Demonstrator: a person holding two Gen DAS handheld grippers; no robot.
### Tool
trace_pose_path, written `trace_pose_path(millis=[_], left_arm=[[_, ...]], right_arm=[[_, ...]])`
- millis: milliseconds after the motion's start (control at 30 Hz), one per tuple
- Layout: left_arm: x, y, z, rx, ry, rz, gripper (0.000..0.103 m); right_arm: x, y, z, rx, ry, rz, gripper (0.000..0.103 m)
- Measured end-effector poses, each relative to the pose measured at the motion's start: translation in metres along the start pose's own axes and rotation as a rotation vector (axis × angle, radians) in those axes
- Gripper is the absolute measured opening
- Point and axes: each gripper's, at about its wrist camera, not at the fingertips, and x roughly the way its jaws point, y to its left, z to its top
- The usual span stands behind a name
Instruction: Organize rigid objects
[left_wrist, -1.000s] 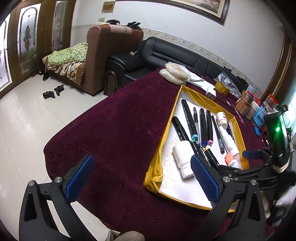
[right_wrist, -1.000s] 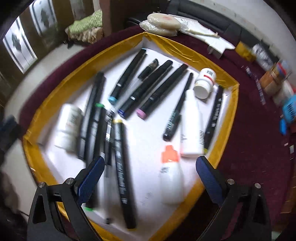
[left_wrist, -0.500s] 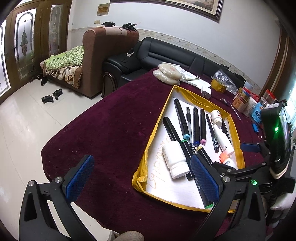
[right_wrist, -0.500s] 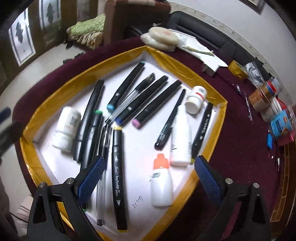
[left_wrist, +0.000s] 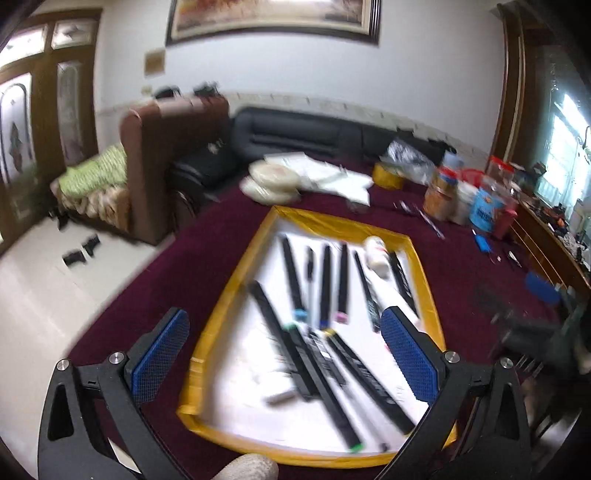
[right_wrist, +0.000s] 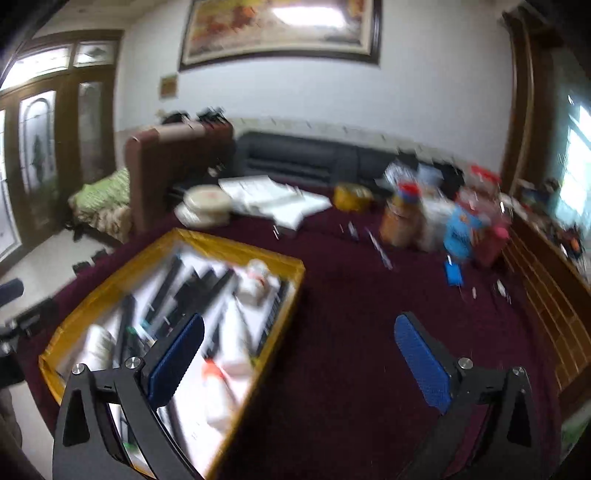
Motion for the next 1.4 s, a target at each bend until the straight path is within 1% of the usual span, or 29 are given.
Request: trace_pose_path(millis=[100, 167, 200, 267, 367, 533, 767, 1400], left_arm=[[0.017, -0.017, -0.001, -0.008, 0.067, -0.018, 0.103], [0.023, -0.028, -0.007, 0.000, 0.098, -0.007, 0.103], [0.028, -0.036, -0.011, 0.011, 0.121, 0.011, 0.103], [0.031, -0.044, -0.017, 0.024, 0.147, 0.036, 0.103], [0.032, -0.053, -0.025, 0.024, 0.173, 0.048, 0.103], [0.028, -0.065, -0.028, 0.030, 0.183, 0.053, 0.103], [0.028, -0.074, -0.031, 0.042, 0.205, 0.058, 0.103], [0.031, -0.057, -0.035, 0.003, 0.244, 0.052, 0.103]], right_arm=[[0.014, -0.005, -0.021, 0.018, 0.063, -0.053, 0.102], [0.016, -0.007, -0.031, 0.025, 0.094, -0.062, 0.102], [0.018, -0.009, -0.035, 0.022, 0.106, -0.064, 0.102], [0.017, -0.013, -0.040, -0.002, 0.113, -0.084, 0.102], [0.010, -0.013, -0.043, -0.030, 0.095, -0.096, 0.102], [0.000, -0.013, -0.047, -0.064, 0.058, -0.114, 0.102], [-0.001, -0.022, -0.051, -0.041, 0.071, -0.115, 0.102], [0.000, -0.002, -0.053, -0.100, 0.095, -0.115, 0.102]])
